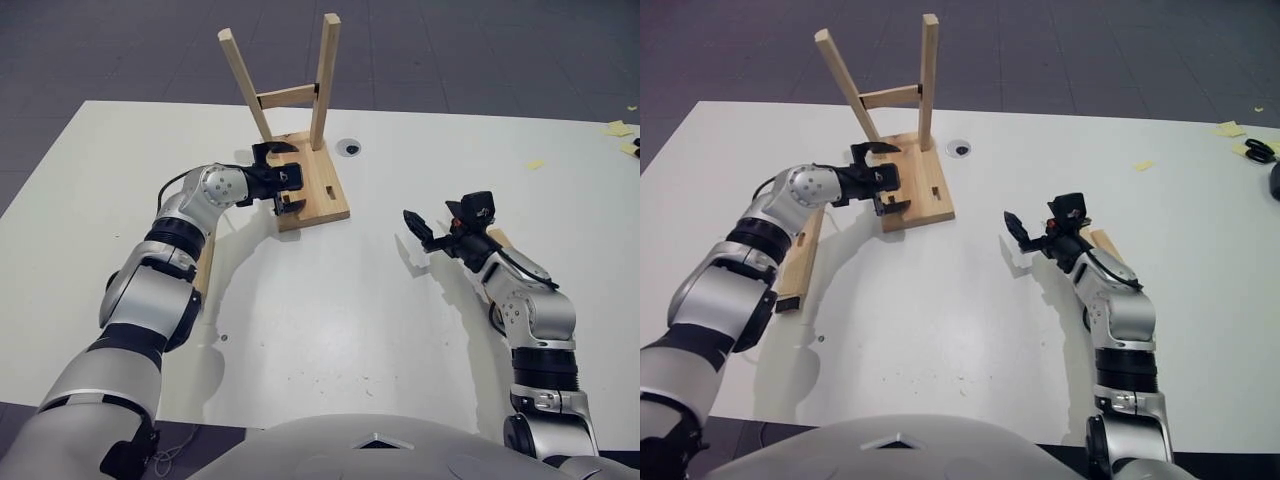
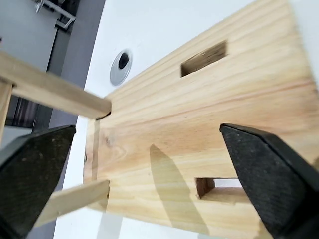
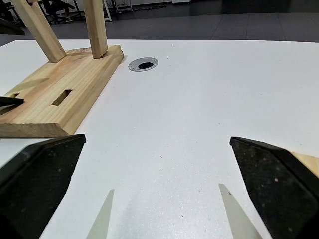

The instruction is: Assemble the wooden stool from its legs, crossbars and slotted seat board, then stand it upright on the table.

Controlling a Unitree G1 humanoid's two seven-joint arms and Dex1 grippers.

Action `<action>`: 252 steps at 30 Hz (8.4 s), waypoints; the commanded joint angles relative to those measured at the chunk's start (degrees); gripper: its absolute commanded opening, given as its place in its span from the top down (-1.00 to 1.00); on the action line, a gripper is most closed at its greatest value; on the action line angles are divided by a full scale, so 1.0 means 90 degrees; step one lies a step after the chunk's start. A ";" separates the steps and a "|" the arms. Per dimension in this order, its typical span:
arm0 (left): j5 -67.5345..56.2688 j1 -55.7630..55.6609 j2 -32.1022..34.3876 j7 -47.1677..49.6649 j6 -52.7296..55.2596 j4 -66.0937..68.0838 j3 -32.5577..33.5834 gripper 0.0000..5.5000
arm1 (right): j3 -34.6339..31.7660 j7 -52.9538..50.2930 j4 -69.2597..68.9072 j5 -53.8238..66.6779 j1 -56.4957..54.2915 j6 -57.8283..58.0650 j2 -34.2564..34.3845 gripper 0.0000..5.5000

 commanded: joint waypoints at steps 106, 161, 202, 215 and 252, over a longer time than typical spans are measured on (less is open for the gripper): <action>-0.2845 0.2540 0.0488 0.3420 0.5904 -0.5958 0.4443 -0.96 | -0.0318 -0.0971 0.0040 -0.0748 0.0134 -0.1940 0.0303 -0.96; -0.3480 0.3531 0.0145 0.3301 0.6485 -0.7782 0.4493 -0.96 | -0.1424 0.1679 0.1915 -0.0066 0.1900 -0.1065 -0.2195 -0.85; -0.6283 0.0671 -0.0347 0.3113 0.8223 -0.7683 0.5100 -0.96 | -0.0130 -0.1621 -0.0965 -0.0903 -0.1410 -0.2899 -0.0459 0.52; -0.8839 0.1109 -0.1272 0.2784 1.0027 -0.8127 0.4352 -0.96 | 0.1424 -0.0760 -0.1690 -0.0863 -0.1045 -0.2605 0.0321 0.52; -0.9703 0.1334 -0.1754 0.4221 1.0136 -0.8308 0.4127 0.51 | 0.2098 -0.0559 -0.1824 -0.1546 -0.0700 -0.2570 0.0751 0.52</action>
